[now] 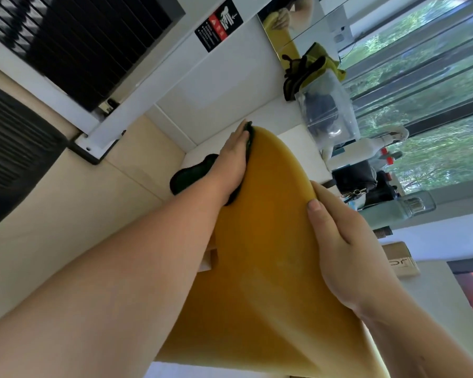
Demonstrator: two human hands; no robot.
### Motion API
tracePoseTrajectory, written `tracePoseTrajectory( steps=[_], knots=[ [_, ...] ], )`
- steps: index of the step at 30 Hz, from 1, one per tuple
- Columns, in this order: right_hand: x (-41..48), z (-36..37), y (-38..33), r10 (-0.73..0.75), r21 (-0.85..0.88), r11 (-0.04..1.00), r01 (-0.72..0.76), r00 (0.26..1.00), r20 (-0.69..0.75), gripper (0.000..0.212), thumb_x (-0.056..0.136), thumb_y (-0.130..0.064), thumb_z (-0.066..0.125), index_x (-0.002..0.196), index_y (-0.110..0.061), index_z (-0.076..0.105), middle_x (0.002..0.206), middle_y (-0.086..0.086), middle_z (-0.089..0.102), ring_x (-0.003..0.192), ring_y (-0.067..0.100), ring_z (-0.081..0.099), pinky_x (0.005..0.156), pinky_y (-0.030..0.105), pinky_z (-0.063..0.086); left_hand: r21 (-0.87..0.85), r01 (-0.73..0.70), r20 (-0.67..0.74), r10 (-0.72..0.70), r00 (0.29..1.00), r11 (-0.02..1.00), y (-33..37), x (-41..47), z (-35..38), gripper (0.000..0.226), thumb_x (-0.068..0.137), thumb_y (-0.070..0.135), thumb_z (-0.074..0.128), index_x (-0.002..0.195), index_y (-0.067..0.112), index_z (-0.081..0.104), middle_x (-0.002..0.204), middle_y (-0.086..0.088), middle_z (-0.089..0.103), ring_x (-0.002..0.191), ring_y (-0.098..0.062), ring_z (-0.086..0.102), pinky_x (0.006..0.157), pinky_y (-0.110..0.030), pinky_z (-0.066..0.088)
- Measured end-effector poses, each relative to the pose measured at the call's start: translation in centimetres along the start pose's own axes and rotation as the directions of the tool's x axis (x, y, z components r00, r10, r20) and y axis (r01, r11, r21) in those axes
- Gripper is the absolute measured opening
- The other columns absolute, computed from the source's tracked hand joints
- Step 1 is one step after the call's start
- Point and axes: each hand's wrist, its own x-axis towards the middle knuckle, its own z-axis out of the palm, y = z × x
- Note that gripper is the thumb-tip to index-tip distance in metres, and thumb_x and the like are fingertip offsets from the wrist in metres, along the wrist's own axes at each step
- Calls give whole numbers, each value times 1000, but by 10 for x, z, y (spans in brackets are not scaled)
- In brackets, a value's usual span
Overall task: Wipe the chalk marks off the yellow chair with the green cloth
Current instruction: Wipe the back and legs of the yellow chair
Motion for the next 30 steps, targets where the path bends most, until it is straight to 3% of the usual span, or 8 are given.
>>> tracePoseTrajectory(
  steps=[6,9,12,16,19,21,25,30],
  knots=[
    [0,-2,4,-32,33,999,32,999,-9,48,97,-56,34,142,-48,50,118,-29,67,110,-4,63,98,35,52,279,-210,-61,235,970,937,-4,-105,39,46,94,67,11,137,75,-5,163,28,-6,153,-7,-7,122,-60,4],
    [0,-1,5,-45,36,998,46,999,-23,45,99,-49,36,142,-46,52,121,-31,66,114,-7,60,98,30,49,369,-293,-63,338,939,882,6,-114,50,48,94,66,11,141,72,4,163,27,-5,153,-9,-9,121,-62,5],
    [0,-1,6,-18,32,999,19,1000,-25,46,93,-57,34,135,-52,51,109,-40,65,102,-14,62,80,10,49,327,-295,-25,321,947,898,27,-54,29,50,97,60,17,146,59,24,167,14,6,154,-13,2,122,-58,6],
    [0,-1,4,10,37,999,-9,1000,-26,47,88,-62,32,133,-57,46,106,-49,59,98,-20,59,71,2,46,42,-107,32,106,994,993,22,6,1,53,105,54,27,154,35,29,157,9,32,149,-16,24,123,-45,16],
    [2,-1,2,12,33,999,-11,1000,-29,46,87,-63,31,129,-58,48,108,-47,60,100,-19,59,73,5,46,-217,317,1,-324,946,923,-30,4,-11,84,74,89,48,139,35,52,131,-2,63,122,-30,59,106,-52,44],
    [1,-1,1,24,40,999,-23,999,-38,44,86,-64,31,126,-60,47,108,-49,58,101,-21,57,77,8,44,-321,457,37,-471,881,829,-73,-15,-9,104,51,101,51,131,36,59,119,-11,69,109,-36,65,98,-58,50],
    [-1,0,-1,25,17,1000,-24,999,-39,41,85,-64,30,122,-62,47,107,-49,58,100,-23,55,75,7,42,-272,196,-13,-207,978,942,-107,-72,4,81,67,100,31,141,68,29,156,8,41,143,-27,39,113,-60,33],
    [-4,1,0,-23,11,1000,24,999,-45,55,88,-63,32,138,-50,52,110,-37,65,103,-12,61,87,22,49,169,-208,-152,234,960,963,-50,-123,38,50,89,76,11,137,77,-2,163,30,-2,153,-9,-2,121,-61,10]
  ],
)
